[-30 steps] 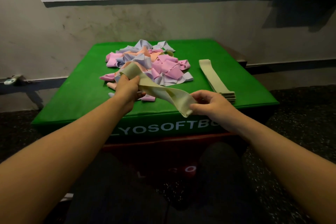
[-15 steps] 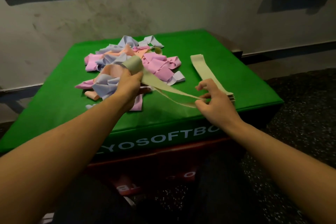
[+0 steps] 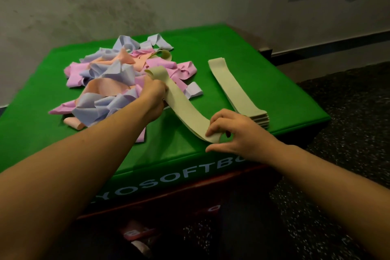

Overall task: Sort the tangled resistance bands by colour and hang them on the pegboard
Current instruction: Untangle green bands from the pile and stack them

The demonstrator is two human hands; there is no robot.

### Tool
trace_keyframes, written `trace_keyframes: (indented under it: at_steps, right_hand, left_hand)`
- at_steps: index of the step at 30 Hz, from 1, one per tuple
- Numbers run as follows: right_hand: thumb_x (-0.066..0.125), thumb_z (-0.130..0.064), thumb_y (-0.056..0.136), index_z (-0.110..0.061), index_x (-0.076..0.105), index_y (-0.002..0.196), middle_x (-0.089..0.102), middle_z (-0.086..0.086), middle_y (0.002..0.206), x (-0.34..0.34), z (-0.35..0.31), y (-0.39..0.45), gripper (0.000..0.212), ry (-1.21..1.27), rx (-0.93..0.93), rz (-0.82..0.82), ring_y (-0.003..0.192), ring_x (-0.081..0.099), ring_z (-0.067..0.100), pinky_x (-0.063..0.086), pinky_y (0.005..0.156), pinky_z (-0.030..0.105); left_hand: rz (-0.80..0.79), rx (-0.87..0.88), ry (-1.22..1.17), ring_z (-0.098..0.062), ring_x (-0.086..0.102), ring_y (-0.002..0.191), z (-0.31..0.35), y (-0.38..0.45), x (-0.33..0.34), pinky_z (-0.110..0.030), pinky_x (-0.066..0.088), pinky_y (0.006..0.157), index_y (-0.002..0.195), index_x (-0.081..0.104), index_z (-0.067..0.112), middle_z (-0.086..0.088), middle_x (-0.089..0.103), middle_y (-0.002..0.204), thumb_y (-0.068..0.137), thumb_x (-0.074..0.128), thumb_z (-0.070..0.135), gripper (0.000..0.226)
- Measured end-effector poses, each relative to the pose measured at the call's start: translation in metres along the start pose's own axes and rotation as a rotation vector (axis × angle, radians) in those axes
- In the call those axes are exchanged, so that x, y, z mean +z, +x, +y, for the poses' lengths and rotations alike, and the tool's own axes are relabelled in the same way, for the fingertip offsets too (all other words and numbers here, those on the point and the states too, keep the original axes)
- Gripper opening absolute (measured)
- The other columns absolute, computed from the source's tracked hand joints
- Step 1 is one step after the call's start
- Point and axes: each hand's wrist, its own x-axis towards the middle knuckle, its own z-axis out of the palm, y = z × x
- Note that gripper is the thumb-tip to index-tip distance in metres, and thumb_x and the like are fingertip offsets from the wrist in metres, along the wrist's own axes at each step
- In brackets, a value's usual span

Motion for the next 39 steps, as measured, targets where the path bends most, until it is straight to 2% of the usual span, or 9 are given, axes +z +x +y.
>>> trace_keyframes:
  at_steps: [4, 8, 11, 14, 17, 21, 25, 30, 39]
  right_hand:
    - [0.071, -0.04, 0.087, -0.012, 0.075, 0.093, 0.071, -0.004, 0.092, -0.011, 0.003, 0.006, 0.029, -0.085, -0.136, 0.235, 0.077, 0.067, 0.006, 0.059, 0.065, 0.027]
    - [0.073, -0.029, 0.088, -0.009, 0.077, 0.094, 0.075, 0.001, 0.086, -0.026, 0.013, 0.013, 0.022, -0.101, -0.148, 0.371, 0.072, 0.069, 0.009, 0.058, 0.065, 0.03]
    - [0.073, -0.032, 0.084, -0.009, 0.076, 0.091, 0.074, 0.0, 0.083, -0.037, 0.024, 0.013, 0.024, -0.106, -0.119, 0.341, 0.071, 0.065, 0.003, 0.056, 0.07, 0.018]
    - [0.081, -0.028, 0.078, -0.01, 0.076, 0.095, 0.067, -0.008, 0.082, -0.052, 0.04, 0.011, 0.025, -0.07, -0.071, 0.297, 0.072, 0.058, -0.002, 0.049, 0.072, 0.01]
    - [0.084, -0.022, 0.076, -0.012, 0.075, 0.102, 0.068, -0.006, 0.089, -0.066, 0.057, 0.008, 0.029, -0.078, -0.028, 0.257, 0.079, 0.061, 0.003, 0.051, 0.078, 0.017]
    - [0.079, -0.013, 0.079, -0.016, 0.076, 0.102, 0.068, -0.004, 0.099, -0.076, 0.079, -0.003, 0.023, -0.116, 0.016, 0.202, 0.088, 0.061, 0.009, 0.051, 0.084, 0.025]
    - [0.073, -0.027, 0.084, -0.021, 0.078, 0.099, 0.068, -0.009, 0.096, -0.076, 0.094, -0.013, 0.017, -0.148, 0.028, 0.172, 0.09, 0.058, 0.011, 0.051, 0.082, 0.03]
    - [0.072, -0.036, 0.083, -0.024, 0.079, 0.099, 0.069, -0.009, 0.093, -0.07, 0.104, -0.016, 0.021, -0.148, 0.015, 0.142, 0.087, 0.056, 0.015, 0.052, 0.077, 0.039]
    - [0.066, -0.053, 0.082, -0.03, 0.077, 0.102, 0.061, -0.015, 0.096, -0.07, 0.107, -0.022, 0.032, -0.075, 0.073, 0.016, 0.094, 0.052, 0.009, 0.049, 0.086, 0.038]
  left_hand:
    - [-0.08, 0.013, -0.016, -0.031, 0.056, 0.1, 0.006, 0.008, 0.027, -0.05, 0.054, 0.072, 0.138, 0.03, 0.024, -0.013, 0.049, 0.115, 0.09, 0.029, -0.012, 0.06]
    - [-0.138, 0.003, -0.061, -0.032, 0.059, 0.105, 0.012, 0.018, 0.057, -0.055, 0.05, 0.092, 0.138, 0.031, 0.024, -0.01, 0.055, 0.106, 0.089, 0.028, -0.011, 0.061]
    - [-0.158, 0.012, -0.072, -0.032, 0.059, 0.102, 0.019, 0.031, 0.078, -0.051, 0.051, 0.093, 0.142, 0.031, 0.021, -0.015, 0.056, 0.113, 0.086, 0.031, -0.01, 0.065]
    - [-0.123, 0.043, -0.036, -0.027, 0.053, 0.093, 0.027, 0.041, 0.101, -0.04, 0.05, 0.079, 0.122, 0.039, 0.015, -0.012, 0.051, 0.101, 0.083, 0.031, -0.011, 0.048]
    - [-0.136, 0.054, -0.043, -0.02, 0.052, 0.079, 0.036, 0.049, 0.125, -0.03, 0.048, 0.068, 0.117, 0.04, 0.018, -0.007, 0.05, 0.093, 0.087, 0.027, -0.011, 0.044]
    - [-0.153, 0.069, -0.007, -0.021, 0.058, 0.083, 0.036, 0.065, 0.149, -0.034, 0.054, 0.069, 0.124, 0.043, 0.011, -0.007, 0.053, 0.097, 0.092, 0.027, -0.009, 0.041]
    - [-0.164, 0.128, 0.198, -0.019, 0.055, 0.093, 0.025, 0.08, 0.162, -0.032, 0.049, 0.069, 0.122, 0.043, 0.015, -0.002, 0.052, 0.097, 0.095, 0.034, -0.004, 0.034]
    - [-0.169, 0.214, 0.398, -0.017, 0.052, 0.094, 0.012, 0.094, 0.165, -0.024, 0.045, 0.062, 0.136, 0.043, 0.016, -0.008, 0.053, 0.115, 0.093, 0.046, -0.005, 0.047]
    - [-0.062, 0.46, 0.78, -0.023, 0.05, 0.119, -0.004, 0.118, 0.16, -0.036, 0.054, 0.096, 0.129, 0.056, 0.021, -0.004, 0.038, 0.139, 0.094, 0.056, 0.008, 0.037]
